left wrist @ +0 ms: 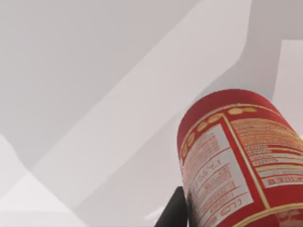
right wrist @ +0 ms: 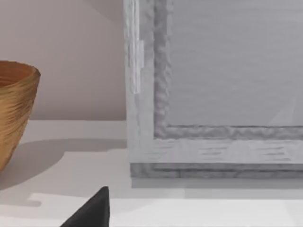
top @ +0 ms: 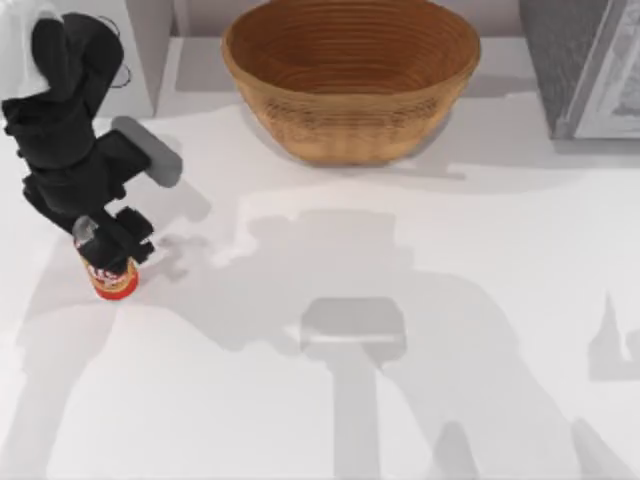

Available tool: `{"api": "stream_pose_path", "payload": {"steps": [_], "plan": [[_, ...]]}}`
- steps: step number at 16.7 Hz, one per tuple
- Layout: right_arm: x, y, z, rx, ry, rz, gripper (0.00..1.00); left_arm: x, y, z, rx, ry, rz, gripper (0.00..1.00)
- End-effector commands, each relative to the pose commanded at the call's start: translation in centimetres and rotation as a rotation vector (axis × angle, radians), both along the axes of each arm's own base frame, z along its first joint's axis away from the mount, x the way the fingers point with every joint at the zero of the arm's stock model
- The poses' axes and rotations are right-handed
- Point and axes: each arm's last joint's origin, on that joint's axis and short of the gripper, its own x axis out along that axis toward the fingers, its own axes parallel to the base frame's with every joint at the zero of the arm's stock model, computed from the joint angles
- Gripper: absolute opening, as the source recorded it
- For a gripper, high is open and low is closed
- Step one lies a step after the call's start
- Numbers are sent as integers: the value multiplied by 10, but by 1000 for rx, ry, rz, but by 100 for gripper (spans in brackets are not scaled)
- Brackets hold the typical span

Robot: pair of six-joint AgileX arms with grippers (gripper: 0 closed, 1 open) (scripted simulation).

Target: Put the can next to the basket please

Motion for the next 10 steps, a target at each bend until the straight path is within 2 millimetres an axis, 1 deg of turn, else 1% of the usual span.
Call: {"api": "stream_pose_path", "payload": {"steps": [4, 5, 10], "plan": [[0, 0, 0, 0, 0, 0, 100, 0, 0, 0, 0, 0, 0, 2], [0, 0, 0, 0, 0, 0, 100, 0, 0, 0, 0, 0, 0, 0], [0, 0, 0, 0, 0, 0, 100, 0, 0, 0, 0, 0, 0, 0]]}}
